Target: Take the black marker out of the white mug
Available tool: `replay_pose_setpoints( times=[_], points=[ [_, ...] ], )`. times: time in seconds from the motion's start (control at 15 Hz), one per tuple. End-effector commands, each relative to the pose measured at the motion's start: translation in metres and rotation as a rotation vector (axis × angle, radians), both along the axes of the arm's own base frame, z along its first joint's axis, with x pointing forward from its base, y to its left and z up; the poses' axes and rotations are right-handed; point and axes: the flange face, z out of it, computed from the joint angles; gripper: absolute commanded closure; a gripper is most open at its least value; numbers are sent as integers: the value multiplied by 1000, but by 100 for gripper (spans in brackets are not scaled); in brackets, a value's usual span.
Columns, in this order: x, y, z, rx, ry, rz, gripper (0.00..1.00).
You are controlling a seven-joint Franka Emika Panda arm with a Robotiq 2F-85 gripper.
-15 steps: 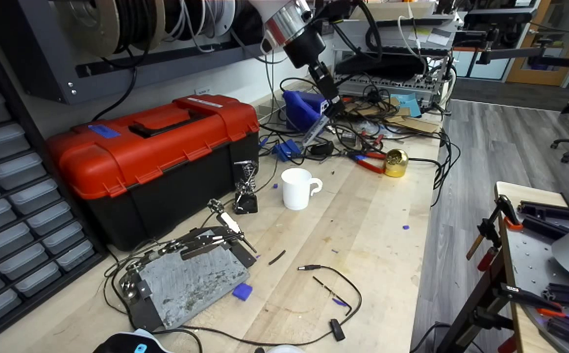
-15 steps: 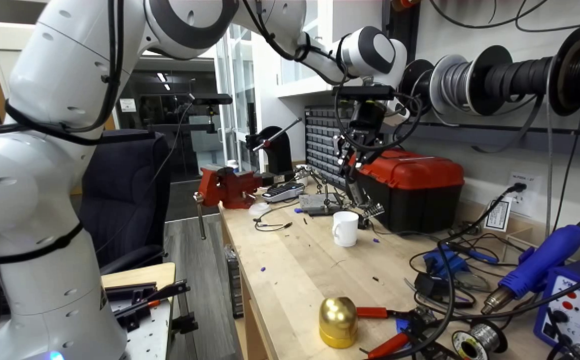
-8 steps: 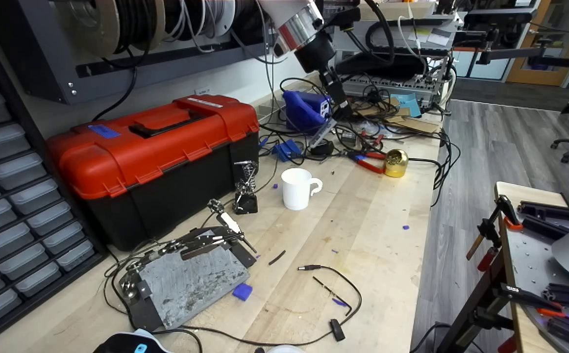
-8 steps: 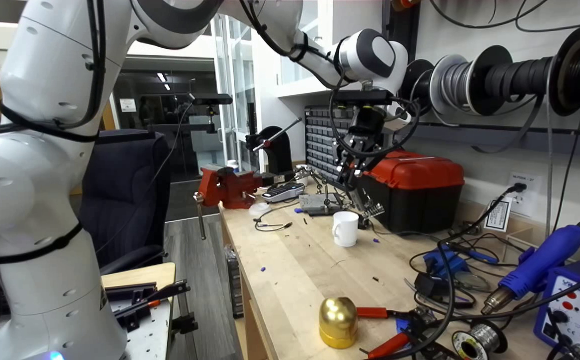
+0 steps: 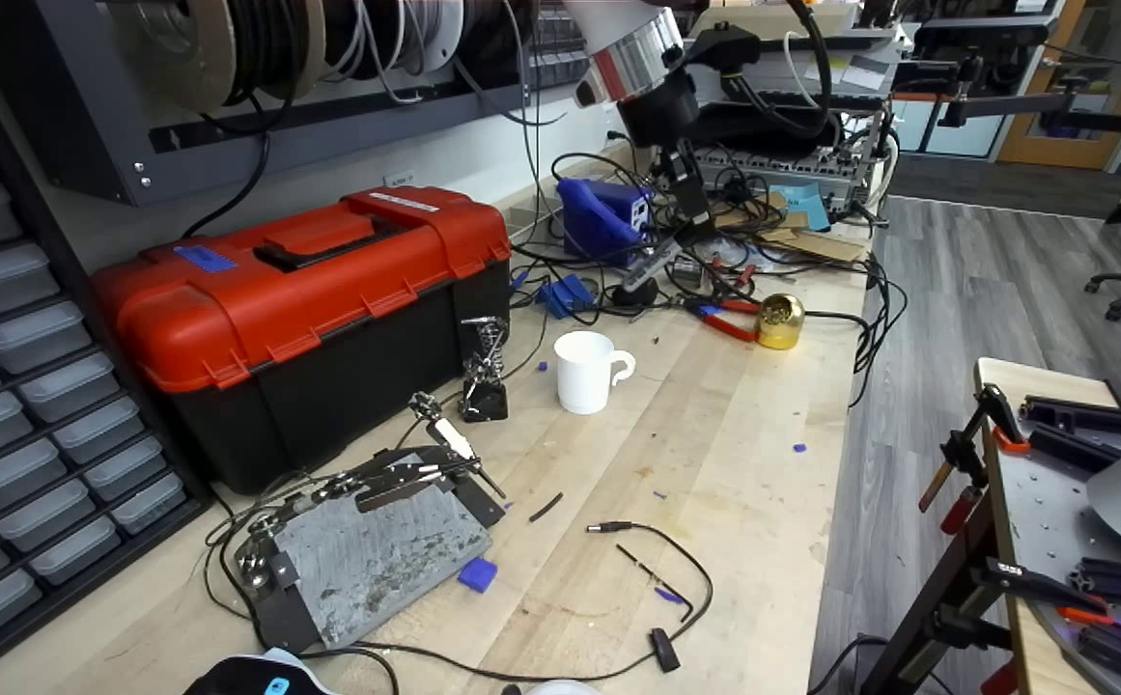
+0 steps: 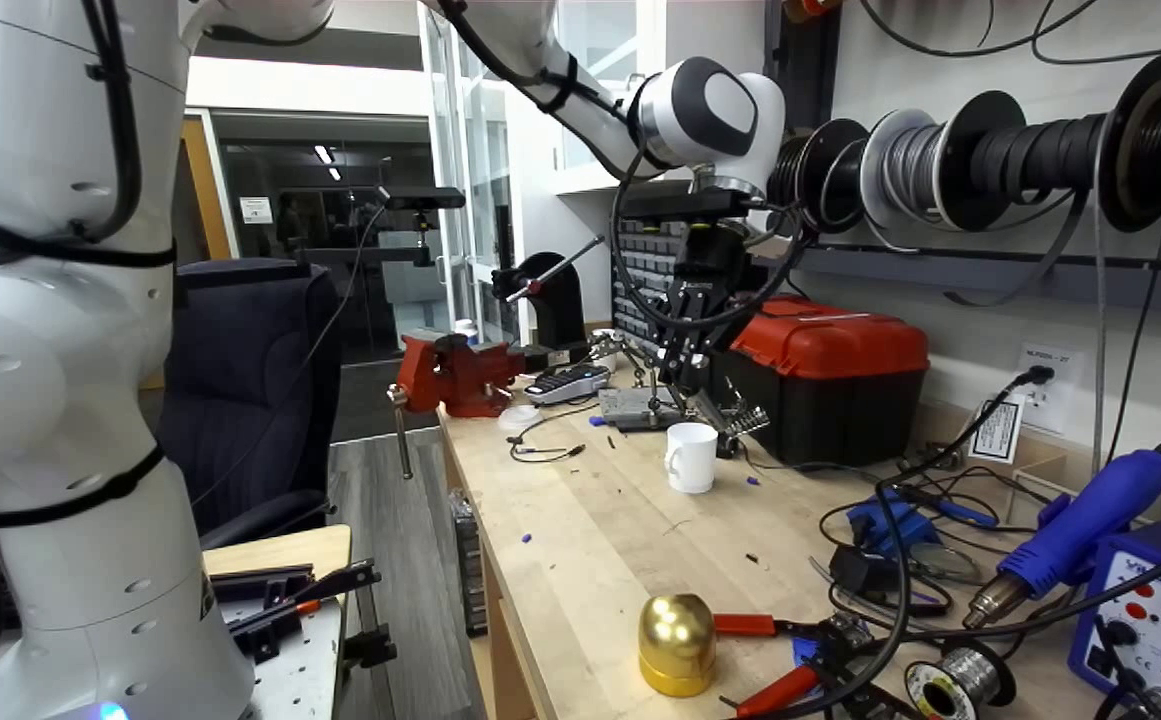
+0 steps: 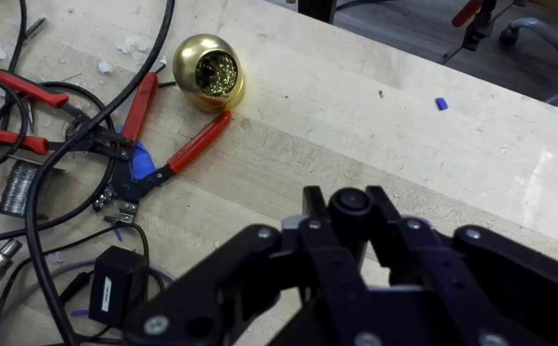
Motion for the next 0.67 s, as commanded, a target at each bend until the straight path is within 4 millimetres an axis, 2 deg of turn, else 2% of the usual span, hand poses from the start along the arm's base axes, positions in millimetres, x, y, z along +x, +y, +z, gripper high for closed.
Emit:
replay_pose_setpoints(
  times=[0.0,0.33,0.6],
  points=[
    [-45,-2,-2,6,-67,-62,94],
    [-81,-2,-23,19,-121,-109,94],
    [-102,-1,-37,16,-149,-118,94]
  ],
)
